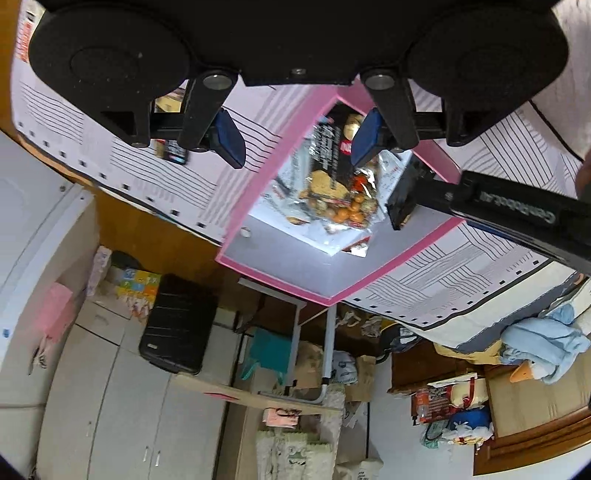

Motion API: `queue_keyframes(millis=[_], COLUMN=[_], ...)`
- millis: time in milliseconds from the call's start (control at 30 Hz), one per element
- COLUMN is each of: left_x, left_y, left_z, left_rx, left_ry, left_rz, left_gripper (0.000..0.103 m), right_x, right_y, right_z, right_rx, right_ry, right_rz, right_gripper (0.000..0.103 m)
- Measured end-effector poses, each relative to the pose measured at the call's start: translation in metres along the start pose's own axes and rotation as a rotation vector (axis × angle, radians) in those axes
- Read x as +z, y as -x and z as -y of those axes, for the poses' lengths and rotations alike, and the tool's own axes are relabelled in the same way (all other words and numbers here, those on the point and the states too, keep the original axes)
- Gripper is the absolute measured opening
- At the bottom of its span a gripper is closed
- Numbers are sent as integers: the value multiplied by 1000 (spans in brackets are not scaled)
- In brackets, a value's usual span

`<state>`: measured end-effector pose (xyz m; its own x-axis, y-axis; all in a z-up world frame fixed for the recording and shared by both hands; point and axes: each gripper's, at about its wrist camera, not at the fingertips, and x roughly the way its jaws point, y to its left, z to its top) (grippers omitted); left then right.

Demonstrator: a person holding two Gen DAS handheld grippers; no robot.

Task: Organize snacks
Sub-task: 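Open both grippers to drop the cracker packs into the pink box, then move both grippers back toward the cream noodle bag and peanut bag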

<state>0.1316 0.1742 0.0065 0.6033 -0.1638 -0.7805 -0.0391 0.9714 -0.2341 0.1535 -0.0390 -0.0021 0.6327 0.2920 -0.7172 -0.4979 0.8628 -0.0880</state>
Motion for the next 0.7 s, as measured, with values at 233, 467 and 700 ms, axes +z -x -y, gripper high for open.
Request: queue_keyframes(millis=[233, 467, 700], left_x=[-3, -7, -15], left_y=[37, 44, 26], left_z=[42, 109, 180], left_rx=[-58, -114, -204], left_ry=[-124, -231, -313], left_rz=[20, 12, -27], left_gripper=[62, 64, 70], right_x=[-19, -47, -77], right_y=[57, 114, 126], right_z=[34, 92, 172], right_rx=[37, -46, -102], right_ry=[-10, -154, -328], right_rz=[24, 176, 186], right_gripper=[68, 69, 78])
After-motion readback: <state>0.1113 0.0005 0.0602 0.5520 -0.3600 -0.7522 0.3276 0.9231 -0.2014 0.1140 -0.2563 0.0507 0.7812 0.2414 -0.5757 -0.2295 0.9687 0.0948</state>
